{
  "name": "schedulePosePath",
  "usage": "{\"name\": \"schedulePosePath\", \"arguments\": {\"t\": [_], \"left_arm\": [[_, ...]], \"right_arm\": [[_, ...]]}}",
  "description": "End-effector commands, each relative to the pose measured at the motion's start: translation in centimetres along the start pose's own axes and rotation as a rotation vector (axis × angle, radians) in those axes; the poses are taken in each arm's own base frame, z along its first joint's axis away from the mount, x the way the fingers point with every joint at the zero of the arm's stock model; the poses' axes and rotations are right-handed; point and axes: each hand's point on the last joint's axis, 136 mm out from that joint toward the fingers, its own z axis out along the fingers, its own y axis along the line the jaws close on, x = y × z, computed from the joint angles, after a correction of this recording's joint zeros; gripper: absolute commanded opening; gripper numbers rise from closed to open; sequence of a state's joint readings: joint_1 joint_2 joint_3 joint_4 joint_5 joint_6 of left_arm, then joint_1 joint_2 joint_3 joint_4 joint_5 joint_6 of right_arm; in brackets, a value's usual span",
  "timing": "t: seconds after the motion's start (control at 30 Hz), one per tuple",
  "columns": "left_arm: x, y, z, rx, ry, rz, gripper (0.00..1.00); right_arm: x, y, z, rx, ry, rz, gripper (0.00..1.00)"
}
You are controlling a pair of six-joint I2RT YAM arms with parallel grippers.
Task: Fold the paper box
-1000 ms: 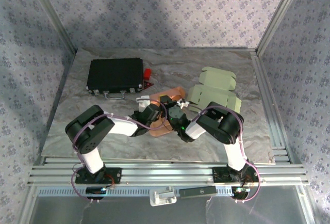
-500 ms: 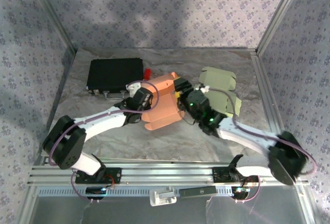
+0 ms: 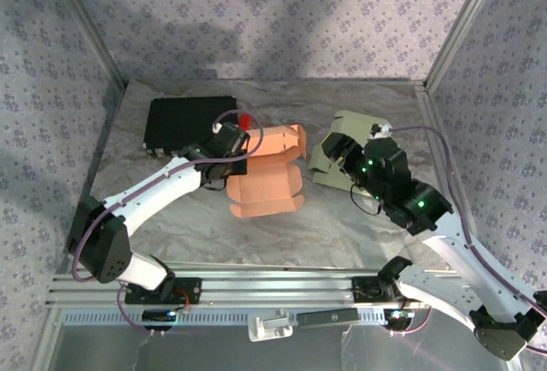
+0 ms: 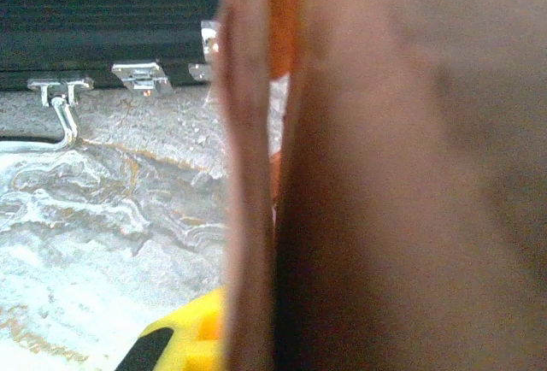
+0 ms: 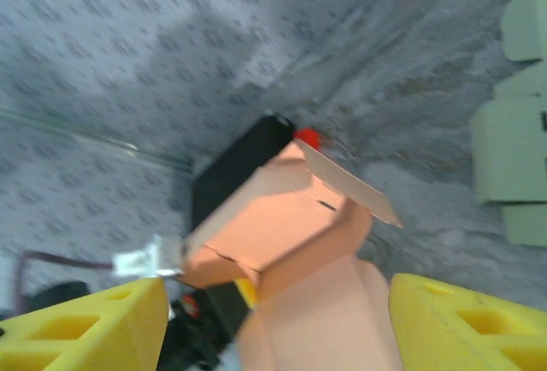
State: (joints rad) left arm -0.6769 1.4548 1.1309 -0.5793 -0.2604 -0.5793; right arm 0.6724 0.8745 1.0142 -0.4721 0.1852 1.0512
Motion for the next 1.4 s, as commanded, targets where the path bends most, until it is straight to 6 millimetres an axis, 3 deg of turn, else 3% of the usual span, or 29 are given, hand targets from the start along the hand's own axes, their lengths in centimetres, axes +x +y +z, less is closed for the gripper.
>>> {"name": "schedulePosePath", "arguments": {"t": [0.0, 0.13, 0.37, 0.57, 0.77, 1.03, 1.37], "left_arm": [[1.8, 0.4, -1.1, -0.018, 0.104, 0.090, 0.00], [2.4, 0.4, -1.4, -0.035, 0.120, 0.108, 0.00], [3.1, -0.5, -1.3, -0.050, 0.127, 0.130, 0.00], [3.0, -0.9, -2.0, -0.047, 0.116, 0.121, 0.00], [3.0, -1.3, -2.5, -0.038, 0.111, 0.123, 0.00], [3.1, -1.3, -2.8, -0.036, 0.100, 0.120, 0.00], [3.0, -1.5, -2.8, -0.038, 0.096, 0.126, 0.00]], "right_arm": [[2.4, -2.0, 0.0, 0.102, 0.129, -0.129, 0.69], [3.5, -1.8, 1.1, 0.140, 0.175, -0.177, 0.69], [4.1, 1.4, 3.9, 0.161, 0.213, -0.274, 0.71], [4.2, 2.7, 7.2, 0.218, 0.223, -0.310, 0.73], [4.8, 2.2, 10.3, 0.267, 0.239, -0.295, 0.72], [4.2, 0.4, 12.7, 0.298, 0.254, -0.277, 0.72], [5.8, -0.8, 13.0, 0.324, 0.269, -0.277, 0.69]]}}
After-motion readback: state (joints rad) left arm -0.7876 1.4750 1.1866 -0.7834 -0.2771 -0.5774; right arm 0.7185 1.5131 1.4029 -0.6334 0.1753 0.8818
